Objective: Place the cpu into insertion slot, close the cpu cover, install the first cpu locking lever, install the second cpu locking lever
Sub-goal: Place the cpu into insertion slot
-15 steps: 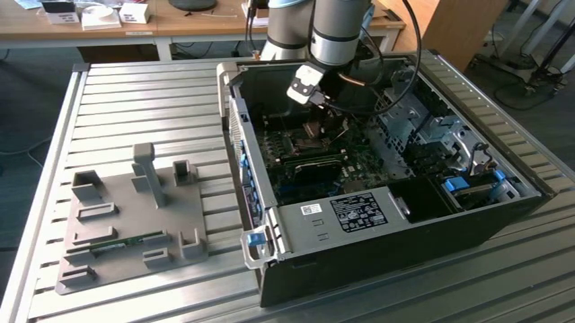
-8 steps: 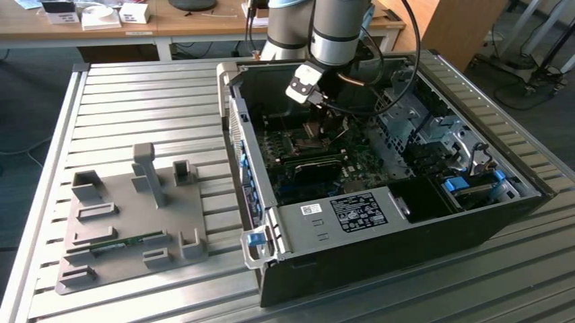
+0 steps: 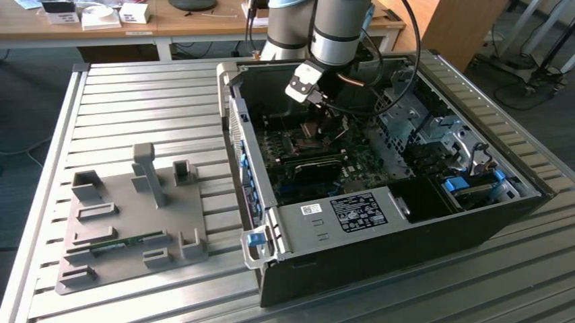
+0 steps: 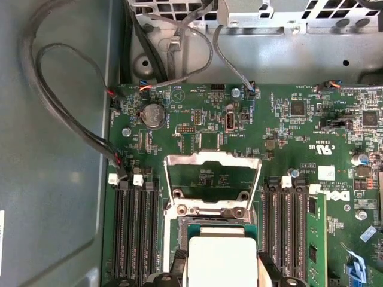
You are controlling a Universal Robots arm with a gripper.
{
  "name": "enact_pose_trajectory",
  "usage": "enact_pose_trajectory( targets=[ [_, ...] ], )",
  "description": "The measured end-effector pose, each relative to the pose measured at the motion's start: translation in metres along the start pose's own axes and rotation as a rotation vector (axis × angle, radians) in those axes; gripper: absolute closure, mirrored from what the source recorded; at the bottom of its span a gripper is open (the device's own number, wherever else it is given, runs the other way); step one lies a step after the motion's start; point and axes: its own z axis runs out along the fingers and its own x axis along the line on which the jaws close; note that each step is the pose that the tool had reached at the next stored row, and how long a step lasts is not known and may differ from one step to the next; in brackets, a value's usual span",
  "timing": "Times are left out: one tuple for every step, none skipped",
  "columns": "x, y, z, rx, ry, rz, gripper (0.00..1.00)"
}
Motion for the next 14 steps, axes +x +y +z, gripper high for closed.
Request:
enact_pose_trajectory(
  targets=[
    [0.0001,-0.0001,0.0001,-0.0001,0.0002,0.0,0.46],
    [0.0003,-0.0004,0.0001,-0.0002,0.0003,0.0,0.46],
    [0.0004,-0.0009,0.0001,-0.0002,0.0002,0.0,0.46],
    [0.0006,-0.0015,0.0,-0.0001,0.0001,0.0,0.46],
    [0.0008,-0.0021,0.0,-0.0001,0.0001,0.0,0.46],
    [0.001,-0.0026,0.0,-0.0001,0.0001,0.0,0.46],
    [0.0011,-0.0028,0.0,-0.0001,0.0001,0.0,0.46],
    [0.0011,-0.0028,0.0,-0.0001,0.0001,0.0,0.46],
    [0.0011,-0.0028,0.0,-0.0001,0.0001,0.0,0.46],
    [0.0012,-0.0028,0.0,-0.0001,0.0001,0.0,0.46],
    [0.0012,-0.0029,0.0,-0.0001,0.0001,0.0,0.46],
    [0.0013,-0.0031,0.0,0.0,0.0,0.0,0.46],
    [0.0018,-0.0035,0.0,0.0,0.0,0.001,0.46],
    [0.0025,-0.0039,0.0,-0.0001,0.0,0.001,0.46]
  ],
)
